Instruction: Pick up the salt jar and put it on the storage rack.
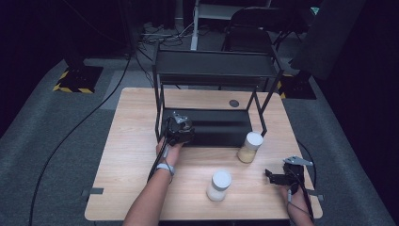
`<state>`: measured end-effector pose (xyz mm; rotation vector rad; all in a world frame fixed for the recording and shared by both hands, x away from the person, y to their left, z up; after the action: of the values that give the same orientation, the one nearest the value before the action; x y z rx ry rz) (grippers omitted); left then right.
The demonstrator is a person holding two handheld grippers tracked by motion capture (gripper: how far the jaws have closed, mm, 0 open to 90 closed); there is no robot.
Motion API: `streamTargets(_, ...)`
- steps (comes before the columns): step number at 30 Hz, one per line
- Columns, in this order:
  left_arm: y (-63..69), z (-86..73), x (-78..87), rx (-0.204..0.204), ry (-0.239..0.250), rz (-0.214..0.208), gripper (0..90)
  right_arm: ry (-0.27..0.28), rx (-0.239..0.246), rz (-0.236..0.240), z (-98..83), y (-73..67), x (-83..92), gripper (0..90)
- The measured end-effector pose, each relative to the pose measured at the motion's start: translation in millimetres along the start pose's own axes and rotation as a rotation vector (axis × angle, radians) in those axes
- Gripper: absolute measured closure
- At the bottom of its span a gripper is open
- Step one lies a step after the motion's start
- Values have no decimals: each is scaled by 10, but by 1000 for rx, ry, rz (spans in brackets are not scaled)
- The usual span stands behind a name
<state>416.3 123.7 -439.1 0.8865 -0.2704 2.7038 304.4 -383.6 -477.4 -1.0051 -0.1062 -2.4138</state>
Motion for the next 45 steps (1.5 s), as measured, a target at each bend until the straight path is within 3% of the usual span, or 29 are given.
streamTargets(2, 5, -9, 7, -1, 15, 2, 297, 0, 0, 0, 0, 0, 0, 2)
streamTargets(5, -12, 11, 51, 18, 36, 8, 137, 0, 0, 0, 0, 0, 0, 2)
streamTargets(6, -23, 18, 72, 24, 44, 5, 124, 0, 0, 0, 0, 0, 0, 2)
streamTargets(12, -36, 42, 258, 28, 103, -17, 109, 0, 0, 0, 0, 0, 0, 2)
streamTargets(21, -84, 65, 634, 12, 154, -52, 105, 0, 0, 0, 1, 0, 0, 2)
streamTargets(31, -94, 71, 1081, -32, 154, -70, 98, 0, 0, 0, 1, 1, 0, 2)
streamTargets(36, -141, 10, 1234, -41, 165, -106, 83, 0, 0, 0, 1, 0, 0, 2)
streamTargets(45, -192, -102, 1534, -97, 167, -88, 82, 0, 0, 0, 0, 0, 0, 2)
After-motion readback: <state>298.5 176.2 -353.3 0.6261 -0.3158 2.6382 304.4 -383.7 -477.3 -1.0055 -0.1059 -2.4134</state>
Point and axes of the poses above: each handheld gripper's, and its own axes: x roughly backward along the jaws, z roughly out of its top, y roughly to its right, the point moved 4 cm from there along -x, roughly forward along the jaws, and after that the axes turned 11 degrees about z, right-handed, at the moved point
